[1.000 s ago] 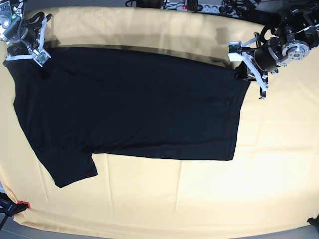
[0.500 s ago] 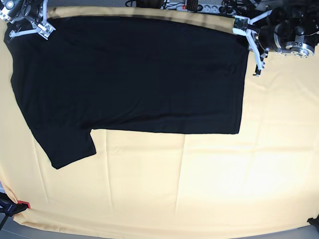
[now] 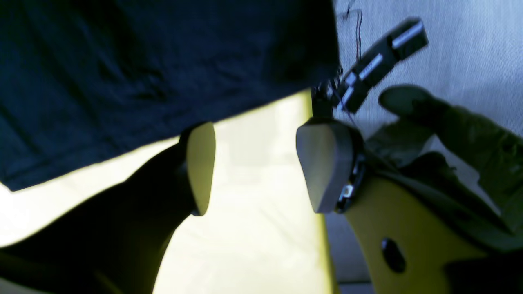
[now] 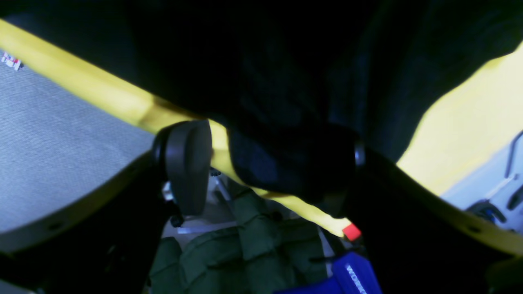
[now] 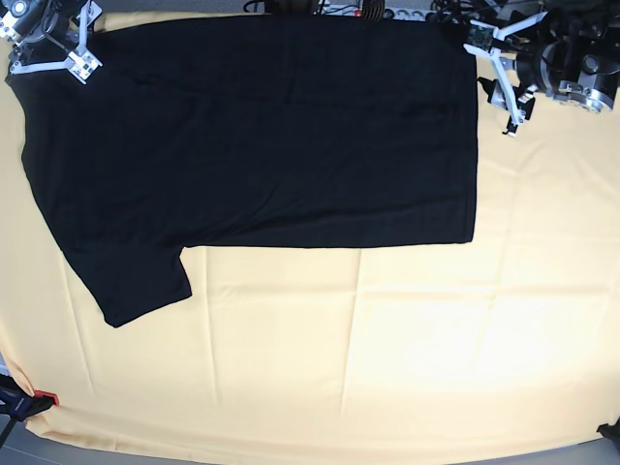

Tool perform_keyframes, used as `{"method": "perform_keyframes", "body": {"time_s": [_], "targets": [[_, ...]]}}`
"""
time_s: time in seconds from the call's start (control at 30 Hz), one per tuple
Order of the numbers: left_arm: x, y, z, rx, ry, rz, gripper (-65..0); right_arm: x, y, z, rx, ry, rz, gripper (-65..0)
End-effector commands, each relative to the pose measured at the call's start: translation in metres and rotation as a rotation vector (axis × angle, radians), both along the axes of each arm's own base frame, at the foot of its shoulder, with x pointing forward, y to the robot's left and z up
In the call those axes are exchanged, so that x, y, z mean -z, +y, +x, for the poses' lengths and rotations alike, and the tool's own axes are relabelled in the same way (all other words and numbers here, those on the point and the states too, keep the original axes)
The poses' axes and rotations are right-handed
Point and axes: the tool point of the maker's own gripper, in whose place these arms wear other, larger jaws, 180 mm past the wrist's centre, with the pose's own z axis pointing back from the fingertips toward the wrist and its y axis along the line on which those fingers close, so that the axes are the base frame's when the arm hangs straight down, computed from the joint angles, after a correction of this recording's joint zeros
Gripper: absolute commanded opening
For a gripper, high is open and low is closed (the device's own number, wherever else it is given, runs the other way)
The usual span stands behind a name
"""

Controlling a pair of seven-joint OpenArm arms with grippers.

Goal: Fold the T-shirt properly
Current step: 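Lay the shirt flat and release both grippers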

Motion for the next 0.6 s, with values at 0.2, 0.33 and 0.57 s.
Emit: {"method": "perform_keyframes", "body": {"time_s": [0.2,0.33,0.57], "targets": [[-0.015,0.021,0.010,-0.012,-0.060,0.084,-28.2,-0.030,0.012,0.010,-0.022,-0.053,-0.042,-21.7],[-0.018,0.027,0.016,-0.033,-0.091,0.106,-28.2,-0.031,0.001,-0.007,-0.009,-0.017,-0.099,-21.7],[-0.019,0.027,0.024,-0.079,-0.133,0.099,-28.2,-0.059,-0.051,-0.018,0.072,-0.058,-0.289,-21.7]]}}
